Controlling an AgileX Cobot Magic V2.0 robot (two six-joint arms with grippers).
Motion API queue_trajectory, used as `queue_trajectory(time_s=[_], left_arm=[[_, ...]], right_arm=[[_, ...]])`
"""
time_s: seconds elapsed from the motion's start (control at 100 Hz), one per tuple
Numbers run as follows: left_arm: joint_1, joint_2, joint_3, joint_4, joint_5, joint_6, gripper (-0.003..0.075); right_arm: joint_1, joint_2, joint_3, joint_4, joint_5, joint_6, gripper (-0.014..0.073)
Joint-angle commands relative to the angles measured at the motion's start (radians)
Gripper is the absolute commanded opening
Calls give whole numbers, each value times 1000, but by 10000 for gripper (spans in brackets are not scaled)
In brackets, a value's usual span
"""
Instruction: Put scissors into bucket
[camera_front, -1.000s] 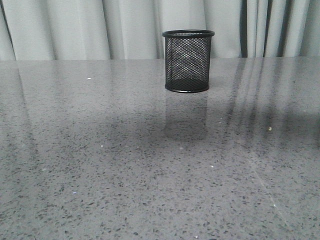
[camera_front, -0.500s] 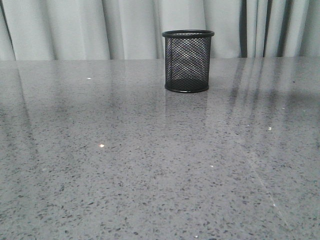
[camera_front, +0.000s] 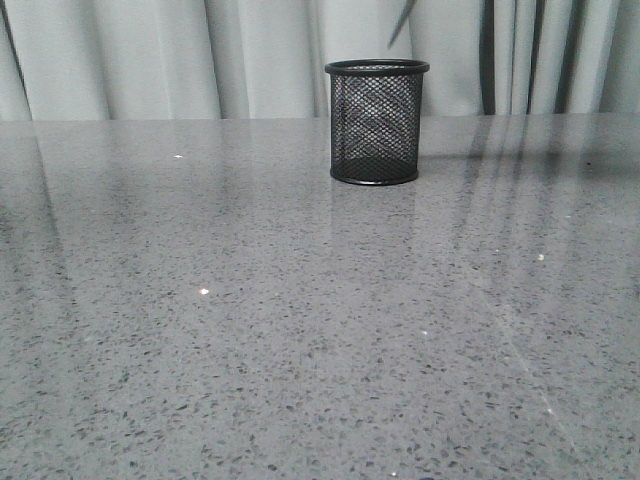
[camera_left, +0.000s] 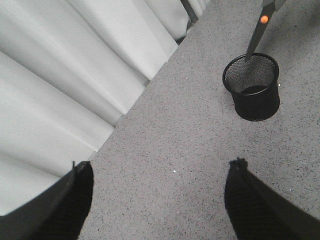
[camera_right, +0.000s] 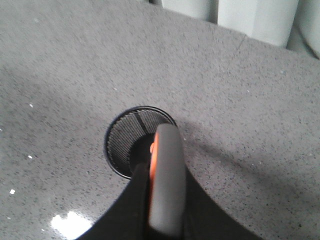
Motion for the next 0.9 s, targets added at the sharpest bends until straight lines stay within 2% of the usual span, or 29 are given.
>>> queue_trajectory(time_s=[0.0,0.38,0.79,0.89], left_arm=[[5,-30,-32,-55,-56,-12,511],[5,-30,-32,-57,-56,-12,511],[5,-30,-32,-65,-56,-12,512],[5,-30,-32,-74,-56,-12,512]], right_arm=[[18,-3,-82,1,-9,5,-44],[93,103,-105,-67,9,5,-44],[105,126,-105,-85,16,5,-43],[105,126,-105,-85,18,5,6]])
